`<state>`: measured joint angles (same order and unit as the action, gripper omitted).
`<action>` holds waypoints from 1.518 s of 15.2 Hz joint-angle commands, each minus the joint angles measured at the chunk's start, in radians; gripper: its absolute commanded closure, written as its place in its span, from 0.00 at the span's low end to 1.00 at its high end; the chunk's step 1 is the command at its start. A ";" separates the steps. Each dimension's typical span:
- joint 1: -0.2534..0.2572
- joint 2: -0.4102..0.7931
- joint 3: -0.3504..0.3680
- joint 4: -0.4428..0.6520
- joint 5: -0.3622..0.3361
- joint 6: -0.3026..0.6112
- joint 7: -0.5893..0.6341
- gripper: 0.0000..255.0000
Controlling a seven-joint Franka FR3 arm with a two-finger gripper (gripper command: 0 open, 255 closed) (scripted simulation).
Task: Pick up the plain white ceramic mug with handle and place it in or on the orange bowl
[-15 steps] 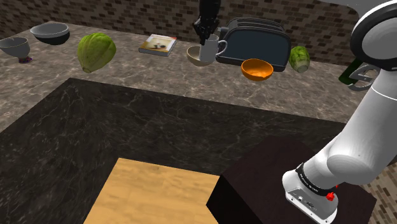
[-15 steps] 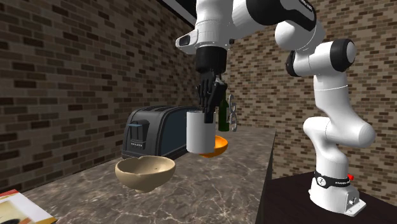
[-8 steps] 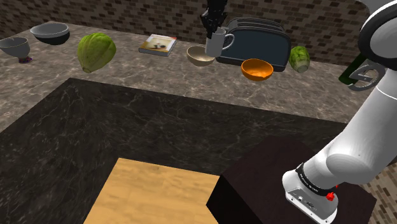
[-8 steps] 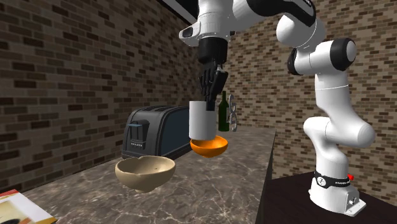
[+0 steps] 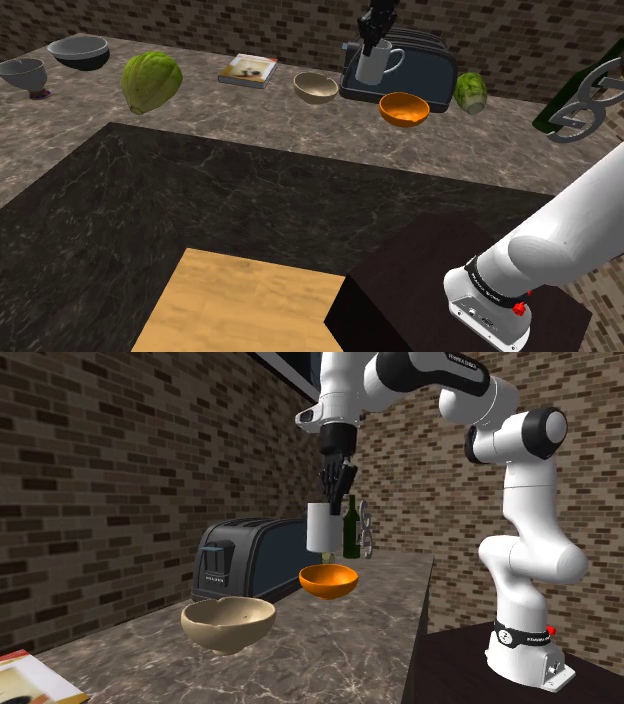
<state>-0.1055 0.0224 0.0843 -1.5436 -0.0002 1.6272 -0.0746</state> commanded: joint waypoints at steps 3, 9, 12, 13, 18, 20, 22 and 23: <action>-0.045 -0.063 -0.044 -0.054 0.009 -0.010 -0.090 1.00; -0.108 -0.131 -0.119 -0.102 0.012 -0.032 -0.228 1.00; -0.139 -0.151 -0.158 -0.109 0.010 -0.046 -0.298 1.00; -0.149 -0.156 -0.172 -0.108 0.009 -0.051 -0.321 1.00; -0.153 -0.173 -0.177 -0.181 0.007 0.003 -0.331 1.00; -0.153 -0.180 -0.177 -0.215 0.007 0.031 -0.331 1.00; -0.153 -0.186 -0.177 -0.249 0.006 0.059 -0.331 1.00; -0.153 -0.188 -0.177 -0.265 0.006 0.073 -0.331 1.00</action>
<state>-0.2597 -0.1645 -0.0937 -1.7934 0.0060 1.6855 -0.4077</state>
